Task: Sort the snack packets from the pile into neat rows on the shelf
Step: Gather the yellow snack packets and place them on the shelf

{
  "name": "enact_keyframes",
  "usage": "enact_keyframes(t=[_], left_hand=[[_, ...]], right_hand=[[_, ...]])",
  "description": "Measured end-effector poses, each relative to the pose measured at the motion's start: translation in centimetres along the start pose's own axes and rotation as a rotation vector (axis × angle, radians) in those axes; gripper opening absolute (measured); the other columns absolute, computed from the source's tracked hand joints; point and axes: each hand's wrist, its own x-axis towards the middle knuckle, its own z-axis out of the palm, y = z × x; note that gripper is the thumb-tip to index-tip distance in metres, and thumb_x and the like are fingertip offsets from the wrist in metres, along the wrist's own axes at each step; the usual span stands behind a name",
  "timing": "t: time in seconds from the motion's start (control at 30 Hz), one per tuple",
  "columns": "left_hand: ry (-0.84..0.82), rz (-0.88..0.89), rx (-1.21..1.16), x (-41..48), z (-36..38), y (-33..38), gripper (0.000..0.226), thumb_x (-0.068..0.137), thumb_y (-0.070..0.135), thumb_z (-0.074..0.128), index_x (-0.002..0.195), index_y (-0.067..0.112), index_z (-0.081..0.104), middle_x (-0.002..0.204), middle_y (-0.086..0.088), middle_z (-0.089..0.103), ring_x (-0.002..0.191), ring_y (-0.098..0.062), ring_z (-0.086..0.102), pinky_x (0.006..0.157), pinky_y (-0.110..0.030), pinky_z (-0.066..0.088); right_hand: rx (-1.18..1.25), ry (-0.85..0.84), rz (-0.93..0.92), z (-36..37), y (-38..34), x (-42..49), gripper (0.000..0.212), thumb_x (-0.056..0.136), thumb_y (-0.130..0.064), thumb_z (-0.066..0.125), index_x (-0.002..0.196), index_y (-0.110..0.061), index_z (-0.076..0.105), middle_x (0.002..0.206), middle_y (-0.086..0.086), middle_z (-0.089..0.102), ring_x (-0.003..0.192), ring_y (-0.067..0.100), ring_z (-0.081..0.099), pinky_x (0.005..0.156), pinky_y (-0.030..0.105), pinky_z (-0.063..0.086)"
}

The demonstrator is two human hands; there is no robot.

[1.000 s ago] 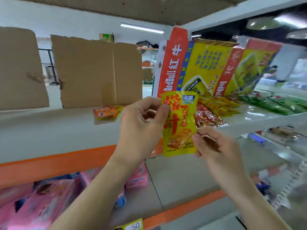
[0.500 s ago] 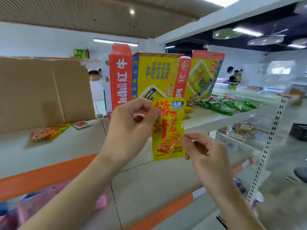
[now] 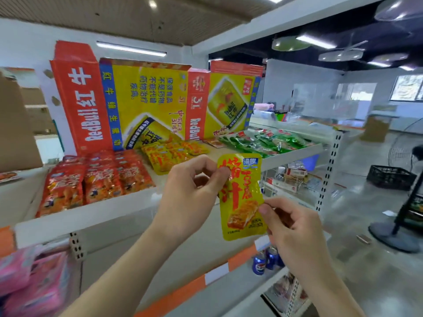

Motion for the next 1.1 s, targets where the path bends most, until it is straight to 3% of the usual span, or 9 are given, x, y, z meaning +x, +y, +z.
enact_keyframes(t=[0.1, 0.2, 0.43, 0.57, 0.73, 0.83, 0.97, 1.1], left_hand=[[-0.007, -0.027, -0.02, 0.8, 3.0, -0.7, 0.03, 0.091, 0.016, 0.068, 0.064, 0.025, 0.058, 0.06, 0.001, 0.056, 0.048, -0.009, 0.045, 0.05, -0.022, 0.036], [-0.017, -0.081, -0.021, 1.1, 5.5, -1.5, 0.035, 0.091, 0.016, 0.068, 0.058, 0.027, 0.059, 0.055, 0.008, 0.051, 0.047, -0.009, 0.044, 0.048, -0.023, 0.035], [-0.05, -0.068, -0.027, 4.1, 7.5, -2.0, 0.033, 0.091, 0.017, 0.068, 0.06, 0.026, 0.06, 0.054, 0.01, 0.053, 0.046, -0.009, 0.045, 0.047, -0.02, 0.034], [-0.04, -0.02, -0.045, 5.2, 7.9, -2.9, 0.034, 0.091, 0.015, 0.068, 0.06, 0.026, 0.057, 0.052, 0.014, 0.052, 0.046, -0.003, 0.045, 0.048, -0.017, 0.035], [0.055, 0.061, 0.022, 6.9, 6.8, -4.3, 0.024, 0.093, 0.017, 0.067, 0.069, 0.018, 0.064, 0.061, 0.009, 0.058, 0.056, -0.003, 0.047, 0.054, -0.015, 0.037], [0.109, 0.078, 0.029, 8.8, 4.7, -4.6, 0.024, 0.092, 0.019, 0.067, 0.069, 0.022, 0.063, 0.065, 0.007, 0.063, 0.061, -0.008, 0.056, 0.055, -0.021, 0.044], [0.161, 0.093, 0.055, 10.0, 2.7, -5.6, 0.022, 0.092, 0.02, 0.068, 0.071, 0.023, 0.063, 0.071, 0.001, 0.068, 0.071, -0.023, 0.066, 0.063, -0.043, 0.054], [0.217, 0.088, 0.133, 9.9, 0.8, -6.9, 0.018, 0.092, 0.022, 0.068, 0.074, 0.02, 0.065, 0.071, 0.002, 0.069, 0.07, -0.02, 0.065, 0.064, -0.043, 0.053]], right_hand=[[-0.002, -0.006, 0.03, -1.9, 1.9, 0.9, 0.017, 0.089, -0.02, 0.067, 0.081, -0.033, 0.072, 0.065, -0.004, 0.066, 0.062, 0.024, 0.061, 0.066, 0.051, 0.055], [-0.023, -0.012, 0.064, -3.3, 3.6, 1.3, 0.017, 0.09, -0.019, 0.066, 0.079, -0.029, 0.074, 0.07, -0.005, 0.07, 0.065, 0.016, 0.064, 0.065, 0.034, 0.054], [-0.041, 0.012, 0.047, -5.0, 4.2, 3.8, 0.018, 0.09, -0.016, 0.066, 0.079, -0.027, 0.074, 0.071, -0.003, 0.07, 0.065, 0.021, 0.065, 0.061, 0.037, 0.051], [-0.025, 0.023, 0.028, -4.5, 4.5, 4.8, 0.015, 0.09, -0.018, 0.066, 0.08, -0.026, 0.073, 0.073, -0.007, 0.071, 0.07, 0.014, 0.065, 0.063, 0.025, 0.05], [-0.056, 0.013, -0.007, -2.4, 4.2, 7.4, 0.018, 0.089, -0.02, 0.066, 0.075, -0.029, 0.071, 0.063, -0.013, 0.064, 0.06, 0.004, 0.055, 0.056, 0.014, 0.041], [-0.027, -0.002, -0.035, -0.4, 3.4, 9.7, 0.015, 0.088, -0.022, 0.068, 0.076, -0.029, 0.071, 0.065, -0.013, 0.064, 0.061, 0.005, 0.056, 0.057, 0.015, 0.041], [0.026, -0.023, -0.029, 3.3, 3.3, 10.9, 0.019, 0.088, -0.02, 0.068, 0.073, -0.031, 0.069, 0.063, -0.012, 0.064, 0.055, 0.002, 0.054, 0.053, 0.014, 0.041], [0.042, -0.089, -0.053, 5.9, 3.9, 11.8, 0.021, 0.09, -0.016, 0.067, 0.073, -0.029, 0.068, 0.053, -0.015, 0.058, 0.047, 0.003, 0.048, 0.047, 0.012, 0.034]])
